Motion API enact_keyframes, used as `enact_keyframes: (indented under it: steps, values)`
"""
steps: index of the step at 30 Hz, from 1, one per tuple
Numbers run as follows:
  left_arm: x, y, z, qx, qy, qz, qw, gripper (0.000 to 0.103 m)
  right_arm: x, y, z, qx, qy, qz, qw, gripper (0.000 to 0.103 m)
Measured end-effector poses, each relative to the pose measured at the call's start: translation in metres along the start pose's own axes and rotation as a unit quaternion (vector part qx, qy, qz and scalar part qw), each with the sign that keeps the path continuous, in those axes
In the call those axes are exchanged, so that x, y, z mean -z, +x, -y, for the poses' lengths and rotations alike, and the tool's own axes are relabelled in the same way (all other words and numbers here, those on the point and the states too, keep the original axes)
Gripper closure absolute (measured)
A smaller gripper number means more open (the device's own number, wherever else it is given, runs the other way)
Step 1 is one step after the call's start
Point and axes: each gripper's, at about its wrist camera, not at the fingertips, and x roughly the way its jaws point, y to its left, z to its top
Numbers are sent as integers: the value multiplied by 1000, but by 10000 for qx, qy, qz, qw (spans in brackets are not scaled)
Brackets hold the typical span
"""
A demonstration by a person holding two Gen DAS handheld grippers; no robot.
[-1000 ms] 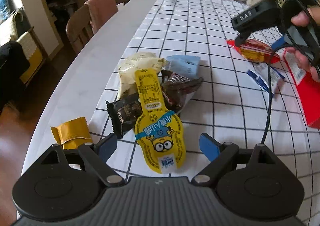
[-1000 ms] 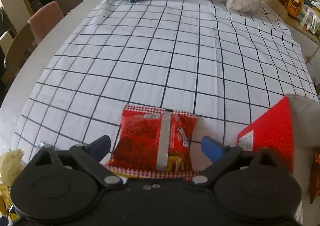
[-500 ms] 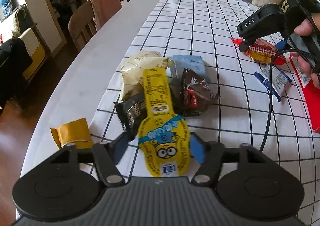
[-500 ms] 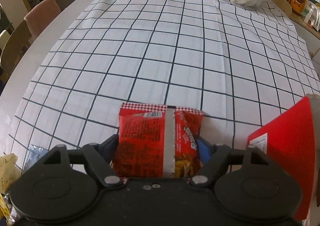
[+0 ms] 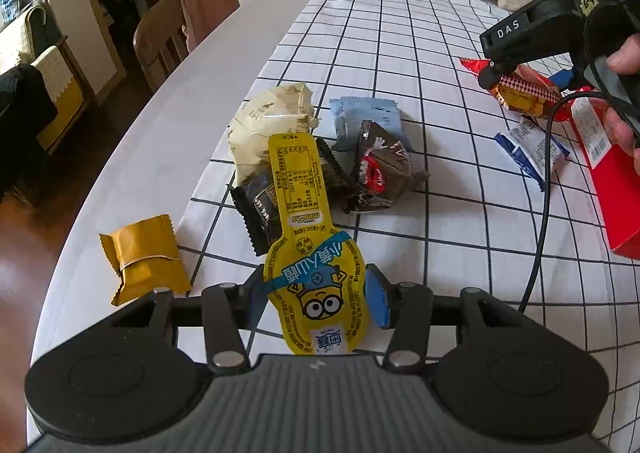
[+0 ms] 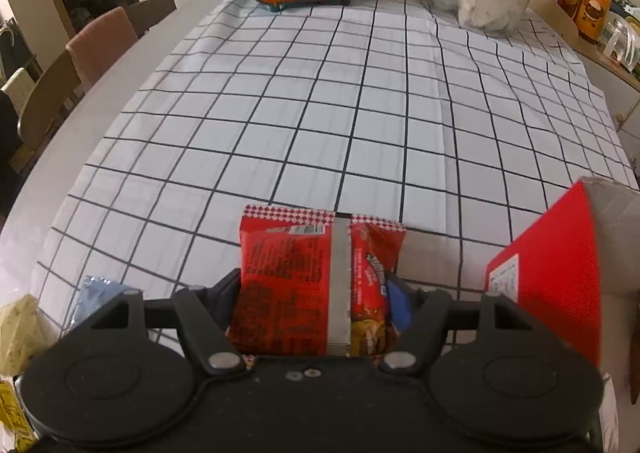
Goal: Organize snacks
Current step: 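Grasp the yellow Minion jelly stick with the left tool while the right tool holds the wafer pack, then carry the jelly stick and wafer pack over the red box with both tools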
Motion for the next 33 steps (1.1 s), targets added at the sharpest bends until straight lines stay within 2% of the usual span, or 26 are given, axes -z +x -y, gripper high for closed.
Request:
enact_keyframes:
  steps: [14, 21, 33]
  values:
    - [-7, -42, 18, 185, 50, 189, 9996, 54, 21, -76, 19, -408, 20, 380, 9984, 32]
    - [-24, -64, 44, 416, 180, 294, 9985, 54, 32, -125, 57, -485, 216, 659, 9964, 32]
    - [-60, -101, 131, 979, 929, 689, 9885, 54, 67, -191, 147, -228, 748, 1044, 9915, 32]
